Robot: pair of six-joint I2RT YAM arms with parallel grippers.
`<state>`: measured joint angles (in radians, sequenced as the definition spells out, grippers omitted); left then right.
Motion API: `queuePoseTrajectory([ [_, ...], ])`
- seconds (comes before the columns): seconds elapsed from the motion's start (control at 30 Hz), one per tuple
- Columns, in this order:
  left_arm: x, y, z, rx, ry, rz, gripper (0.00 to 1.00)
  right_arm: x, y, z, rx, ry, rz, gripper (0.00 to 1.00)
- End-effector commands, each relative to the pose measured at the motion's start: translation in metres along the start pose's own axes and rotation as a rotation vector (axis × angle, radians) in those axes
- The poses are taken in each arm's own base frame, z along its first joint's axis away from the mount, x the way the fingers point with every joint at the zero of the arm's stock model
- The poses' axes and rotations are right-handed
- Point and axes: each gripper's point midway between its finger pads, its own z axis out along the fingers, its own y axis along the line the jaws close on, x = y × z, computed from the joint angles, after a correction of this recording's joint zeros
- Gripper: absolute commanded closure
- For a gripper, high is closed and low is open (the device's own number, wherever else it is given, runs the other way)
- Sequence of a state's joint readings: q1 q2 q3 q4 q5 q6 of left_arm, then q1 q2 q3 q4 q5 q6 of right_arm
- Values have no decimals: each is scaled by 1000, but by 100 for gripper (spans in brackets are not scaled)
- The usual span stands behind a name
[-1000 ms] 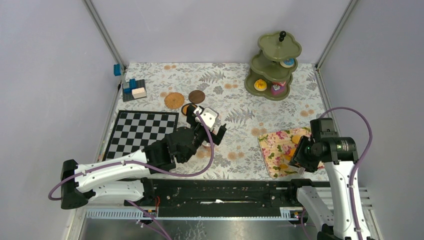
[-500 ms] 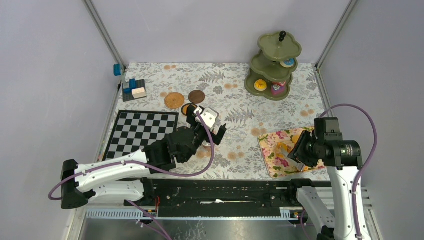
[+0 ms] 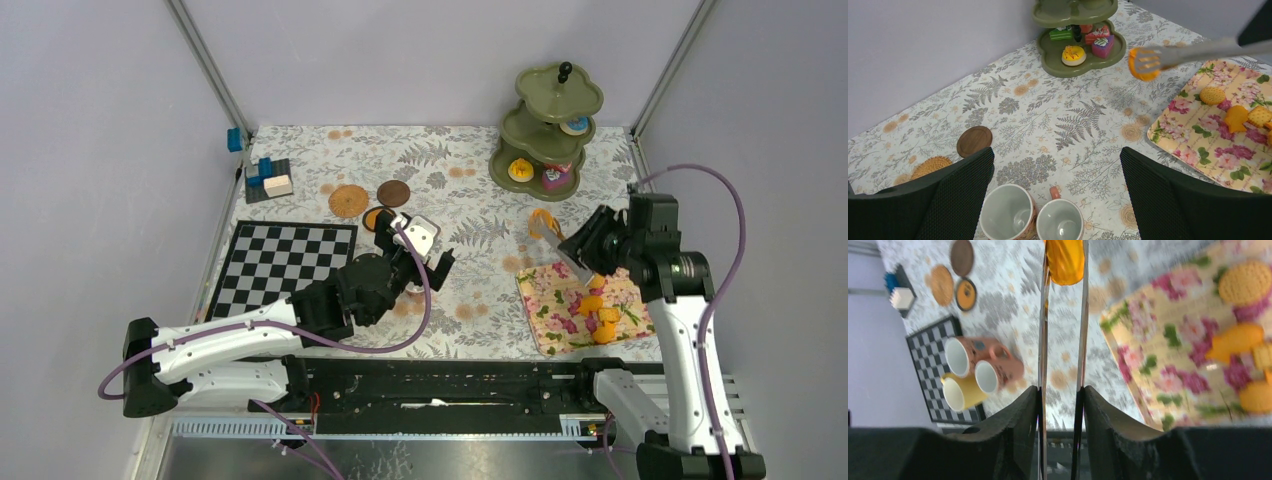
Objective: Serve the afternoon tea
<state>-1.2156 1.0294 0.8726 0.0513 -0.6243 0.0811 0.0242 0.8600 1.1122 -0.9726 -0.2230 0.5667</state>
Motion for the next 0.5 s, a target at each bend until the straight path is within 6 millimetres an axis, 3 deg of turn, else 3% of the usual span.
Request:
queuePoseTrajectory([
  [0.0,-12,5,0,-17,-36,-25,1,-74,53,11,-176,-223,-45,57],
  [0.23,-11,8,1,-35,-34,-12,1,-148,83,54,-244,-396,-32,57],
  [0.47,-9,11,2,-57,-32,7,1,-187,104,91,-300,-442,0,57],
])
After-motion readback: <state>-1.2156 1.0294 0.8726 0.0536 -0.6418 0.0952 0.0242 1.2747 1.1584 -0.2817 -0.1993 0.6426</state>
